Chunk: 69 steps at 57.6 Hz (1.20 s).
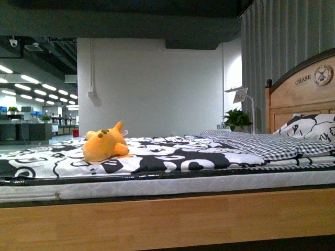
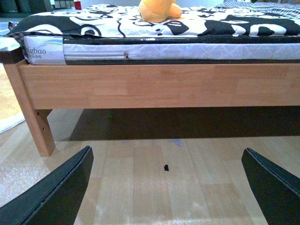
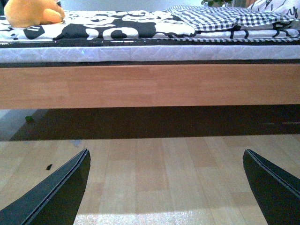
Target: Put away toys
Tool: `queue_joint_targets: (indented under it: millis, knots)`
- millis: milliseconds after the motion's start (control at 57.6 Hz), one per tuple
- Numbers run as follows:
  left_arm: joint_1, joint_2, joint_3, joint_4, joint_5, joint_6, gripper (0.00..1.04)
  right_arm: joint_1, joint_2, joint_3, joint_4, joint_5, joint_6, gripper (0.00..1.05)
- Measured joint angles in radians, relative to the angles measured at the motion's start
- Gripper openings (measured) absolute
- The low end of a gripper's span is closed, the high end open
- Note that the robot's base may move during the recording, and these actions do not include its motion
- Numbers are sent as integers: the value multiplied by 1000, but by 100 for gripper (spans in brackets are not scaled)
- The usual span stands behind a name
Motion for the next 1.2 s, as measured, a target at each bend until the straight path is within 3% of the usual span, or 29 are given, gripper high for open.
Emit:
queue_joint_targets:
  millis: [1199]
  knots:
    - [0, 0, 0, 0, 0, 0, 98, 0, 0, 0, 0, 0, 0, 98]
